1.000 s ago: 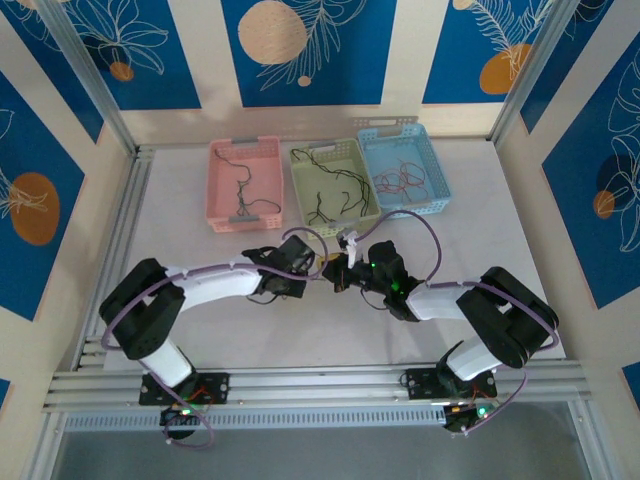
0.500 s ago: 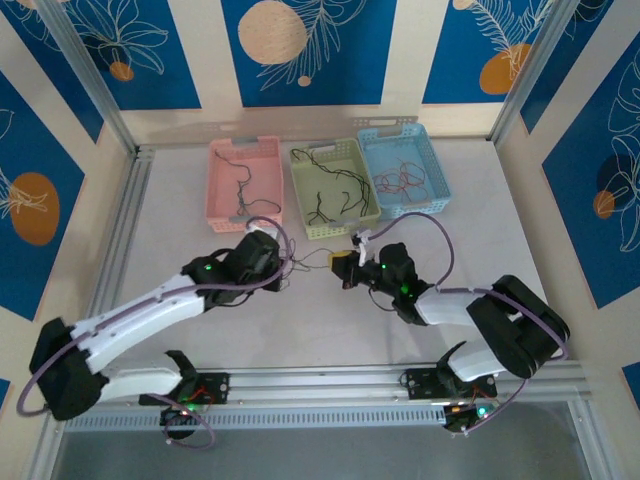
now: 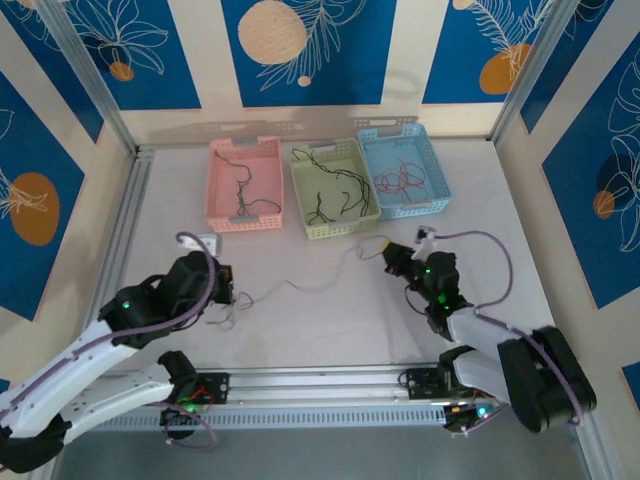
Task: Untangle the cables
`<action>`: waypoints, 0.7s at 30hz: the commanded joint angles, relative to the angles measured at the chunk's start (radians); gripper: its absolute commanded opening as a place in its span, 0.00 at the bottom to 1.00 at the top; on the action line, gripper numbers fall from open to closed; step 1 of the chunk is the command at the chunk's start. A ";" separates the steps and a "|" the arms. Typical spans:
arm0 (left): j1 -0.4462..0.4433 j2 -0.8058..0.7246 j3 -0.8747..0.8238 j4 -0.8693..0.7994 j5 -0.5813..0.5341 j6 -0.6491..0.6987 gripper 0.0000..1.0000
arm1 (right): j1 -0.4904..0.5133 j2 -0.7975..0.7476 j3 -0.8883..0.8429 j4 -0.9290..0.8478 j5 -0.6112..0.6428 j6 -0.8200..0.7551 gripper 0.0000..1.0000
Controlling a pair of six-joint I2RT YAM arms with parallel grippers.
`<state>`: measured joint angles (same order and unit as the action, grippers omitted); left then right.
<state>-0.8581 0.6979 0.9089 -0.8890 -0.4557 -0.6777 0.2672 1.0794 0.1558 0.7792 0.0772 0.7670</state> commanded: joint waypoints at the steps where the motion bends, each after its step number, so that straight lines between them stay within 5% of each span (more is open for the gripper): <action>1: 0.001 -0.058 0.054 -0.120 -0.109 -0.034 0.00 | -0.114 -0.124 -0.039 -0.150 0.057 0.115 0.00; 7: 0.003 -0.063 0.071 -0.111 -0.098 -0.013 0.00 | -0.226 -0.357 -0.005 -0.391 0.060 0.017 0.00; 15: 0.002 0.042 0.002 -0.006 0.006 -0.003 0.01 | -0.234 -0.326 0.293 -0.564 -0.083 -0.081 0.00; 21: 0.004 0.101 -0.097 0.059 0.065 -0.033 0.30 | -0.230 -0.161 0.735 -0.706 -0.153 -0.165 0.00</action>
<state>-0.8577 0.7860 0.8433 -0.8673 -0.4355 -0.7033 0.0368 0.8791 0.7429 0.1375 -0.0177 0.6716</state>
